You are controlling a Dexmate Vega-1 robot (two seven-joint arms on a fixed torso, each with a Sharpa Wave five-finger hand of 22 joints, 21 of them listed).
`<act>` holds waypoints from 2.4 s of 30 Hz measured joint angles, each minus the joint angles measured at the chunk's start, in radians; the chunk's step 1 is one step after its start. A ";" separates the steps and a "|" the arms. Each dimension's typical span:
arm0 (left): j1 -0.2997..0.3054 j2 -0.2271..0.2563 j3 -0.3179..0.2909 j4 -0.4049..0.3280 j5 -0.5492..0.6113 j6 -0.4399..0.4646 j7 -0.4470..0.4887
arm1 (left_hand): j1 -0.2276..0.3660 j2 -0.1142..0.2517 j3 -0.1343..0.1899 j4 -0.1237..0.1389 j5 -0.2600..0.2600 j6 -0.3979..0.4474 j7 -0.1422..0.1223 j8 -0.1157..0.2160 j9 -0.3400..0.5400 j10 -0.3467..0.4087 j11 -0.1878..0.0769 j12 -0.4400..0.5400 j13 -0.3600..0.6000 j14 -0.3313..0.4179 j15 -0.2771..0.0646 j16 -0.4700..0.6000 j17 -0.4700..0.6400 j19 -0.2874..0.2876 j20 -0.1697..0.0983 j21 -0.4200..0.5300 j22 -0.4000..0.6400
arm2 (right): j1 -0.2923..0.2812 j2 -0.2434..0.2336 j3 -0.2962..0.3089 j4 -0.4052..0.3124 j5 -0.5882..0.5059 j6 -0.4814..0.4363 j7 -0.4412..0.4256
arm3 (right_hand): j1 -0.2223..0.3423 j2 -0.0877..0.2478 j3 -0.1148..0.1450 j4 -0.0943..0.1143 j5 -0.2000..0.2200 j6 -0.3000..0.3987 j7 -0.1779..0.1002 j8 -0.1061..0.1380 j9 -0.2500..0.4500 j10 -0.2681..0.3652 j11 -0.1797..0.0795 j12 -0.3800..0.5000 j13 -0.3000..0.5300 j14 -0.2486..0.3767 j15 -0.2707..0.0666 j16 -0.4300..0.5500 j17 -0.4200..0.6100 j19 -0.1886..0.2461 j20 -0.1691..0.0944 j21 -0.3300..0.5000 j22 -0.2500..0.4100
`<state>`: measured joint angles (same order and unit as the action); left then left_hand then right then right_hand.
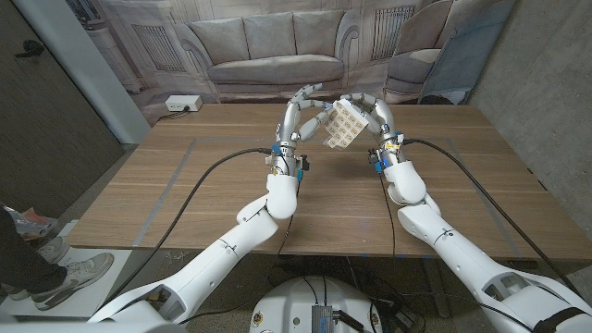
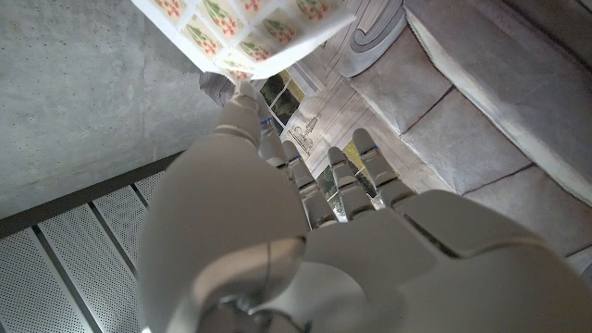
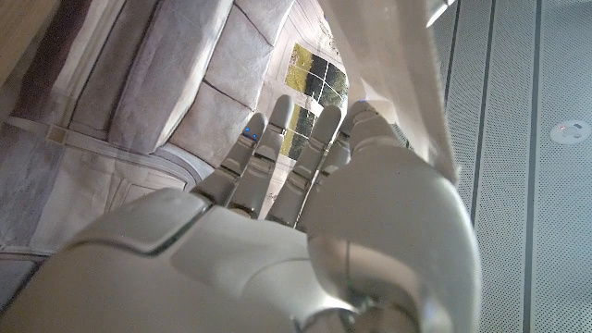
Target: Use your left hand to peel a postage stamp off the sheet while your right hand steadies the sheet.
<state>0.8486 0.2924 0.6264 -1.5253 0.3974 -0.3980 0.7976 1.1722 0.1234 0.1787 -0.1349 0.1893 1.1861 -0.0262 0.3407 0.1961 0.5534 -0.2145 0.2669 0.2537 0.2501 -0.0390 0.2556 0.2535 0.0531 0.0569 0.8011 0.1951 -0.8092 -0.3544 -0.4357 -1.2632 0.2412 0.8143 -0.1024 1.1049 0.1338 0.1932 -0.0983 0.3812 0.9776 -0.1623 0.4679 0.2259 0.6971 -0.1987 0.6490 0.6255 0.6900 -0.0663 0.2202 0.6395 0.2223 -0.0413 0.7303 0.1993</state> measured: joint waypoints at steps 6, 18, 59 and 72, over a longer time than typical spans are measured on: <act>-0.001 0.001 0.004 0.012 0.027 -0.010 0.034 | 0.000 0.000 0.000 0.000 0.000 0.000 0.000 0.000 0.000 0.000 0.000 0.007 0.005 0.000 0.000 0.000 0.005 0.000 0.000 0.006 0.000 | 0.007 0.002 0.000 0.007 0.000 -0.002 0.000 | -0.006 0.001 0.000 0.000 0.000 0.000 0.000 0.000 0.000 0.000 0.000 0.000 0.000 0.000 0.000 0.000 0.000 0.000 0.000 0.000 -0.004; -0.021 -0.006 0.010 0.033 0.049 -0.001 0.065 | -0.030 -0.060 -0.019 0.015 0.008 -0.228 -0.166 -0.107 0.004 -0.085 0.002 -0.012 0.028 -0.013 0.001 -0.016 0.023 -0.005 0.013 0.024 0.000 | 0.019 0.005 -0.004 0.023 0.003 -0.003 0.004 | -0.003 0.004 0.003 -0.003 0.000 0.000 0.000 0.000 0.000 0.000 0.000 0.000 -0.005 0.000 0.000 0.000 0.000 -0.002 0.002 0.000 -0.004; -0.096 -0.012 0.045 0.058 -0.049 0.088 -0.065 | -0.050 -0.120 -0.049 0.012 0.008 -0.220 -0.195 -0.101 0.002 -0.134 0.005 -0.019 0.046 -0.049 0.002 -0.031 0.032 -0.038 0.031 0.035 0.000 | 0.075 0.028 -0.016 0.115 0.011 0.039 0.028 | 0.001 0.000 0.003 -0.003 0.004 0.000 0.000 0.000 0.000 0.000 0.000 0.000 -0.002 0.000 0.000 0.000 0.000 -0.007 0.004 0.007 -0.004; -0.107 -0.022 0.048 0.085 -0.055 0.058 -0.056 | -0.036 -0.105 -0.053 0.016 0.015 -0.097 -0.191 -0.039 0.018 -0.102 0.005 -0.001 0.055 -0.032 0.000 -0.025 0.037 -0.039 0.032 0.039 0.000 | 0.087 0.035 -0.020 0.136 0.012 0.040 0.028 | -0.002 0.002 0.007 -0.007 0.004 0.000 0.000 0.000 0.000 0.000 0.000 0.000 -0.002 0.000 0.000 0.000 0.000 -0.007 0.004 0.013 -0.004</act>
<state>0.7416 0.2706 0.6741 -1.4400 0.3422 -0.3397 0.7418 1.1361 0.0184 0.1256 -0.1185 0.2046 1.0887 -0.2174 0.3021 0.2140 0.4517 -0.2093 0.2655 0.3090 0.2181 -0.0392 0.2311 0.2905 0.0144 0.0888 0.8399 0.1955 -0.7224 -0.3198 -0.4562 -1.1270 0.2532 0.8540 -0.0744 1.1032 0.1363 0.2001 -0.1052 0.3851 0.9776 -0.1623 0.4679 0.2260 0.6970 -0.1986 0.6490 0.6234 0.6898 -0.0661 0.2202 0.6396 0.2152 -0.0375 0.7435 0.1955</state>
